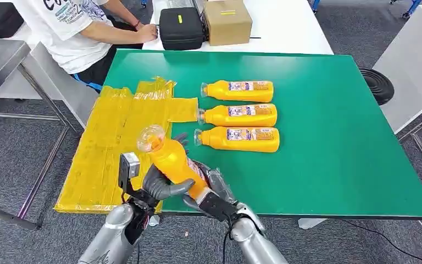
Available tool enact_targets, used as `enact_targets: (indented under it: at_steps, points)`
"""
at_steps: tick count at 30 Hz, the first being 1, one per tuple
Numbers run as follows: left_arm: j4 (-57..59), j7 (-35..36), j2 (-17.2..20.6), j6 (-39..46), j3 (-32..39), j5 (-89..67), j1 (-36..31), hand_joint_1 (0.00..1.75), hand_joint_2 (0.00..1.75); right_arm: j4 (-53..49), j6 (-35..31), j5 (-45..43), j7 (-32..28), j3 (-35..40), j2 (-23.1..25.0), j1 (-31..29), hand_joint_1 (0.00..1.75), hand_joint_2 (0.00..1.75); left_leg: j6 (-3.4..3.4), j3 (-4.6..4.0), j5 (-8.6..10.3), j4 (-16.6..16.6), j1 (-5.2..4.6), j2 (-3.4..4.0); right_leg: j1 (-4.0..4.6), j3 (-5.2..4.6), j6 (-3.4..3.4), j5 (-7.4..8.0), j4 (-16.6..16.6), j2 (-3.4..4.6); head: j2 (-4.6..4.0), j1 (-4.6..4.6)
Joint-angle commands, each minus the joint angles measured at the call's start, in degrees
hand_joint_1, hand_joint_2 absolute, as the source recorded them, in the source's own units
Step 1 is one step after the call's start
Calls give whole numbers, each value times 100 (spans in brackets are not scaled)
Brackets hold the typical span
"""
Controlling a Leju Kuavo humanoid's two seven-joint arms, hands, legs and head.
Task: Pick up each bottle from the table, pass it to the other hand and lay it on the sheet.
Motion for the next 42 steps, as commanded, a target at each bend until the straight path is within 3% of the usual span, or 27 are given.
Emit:
enact_targets:
  at_steps: [1,11,29,30,31,42]
  points:
    - [82,61,227,-259,273,598,-201,0,175,1124,63,71,20,377,-143,-386,175,175,-2,21,-6,-5,5,8,7,21,-11,-3,-9,3,0,2]
    - [11,167,187,-506,781,1330,-203,0,175,1444,-1,238,75,433,-162,-451,175,175,-2,27,-9,-2,6,8,10,28,-16,-6,-8,0,0,2]
    - [-65,152,199,-509,761,1239,-166,3,175,1468,4,280,91,397,-156,-460,175,175,-1,25,-7,-3,3,5,6,26,-14,-5,-7,-2,0,2]
    - [-70,153,201,-503,717,1163,-168,96,175,1469,-1,289,88,391,-155,-463,175,175,-1,18,-4,-3,3,2,5,19,-11,-4,-6,-3,0,2]
    - [-78,143,207,-513,681,1110,-171,175,175,1470,-1,292,87,387,-154,-465,175,175,-1,19,-4,-3,3,2,4,19,-10,-3,-6,-3,0,2]
    - [-54,53,241,-491,370,563,-192,175,175,1433,-28,303,72,341,-138,-466,175,175,-1,24,-4,-4,2,-3,4,26,-12,-6,-7,-9,0,2]
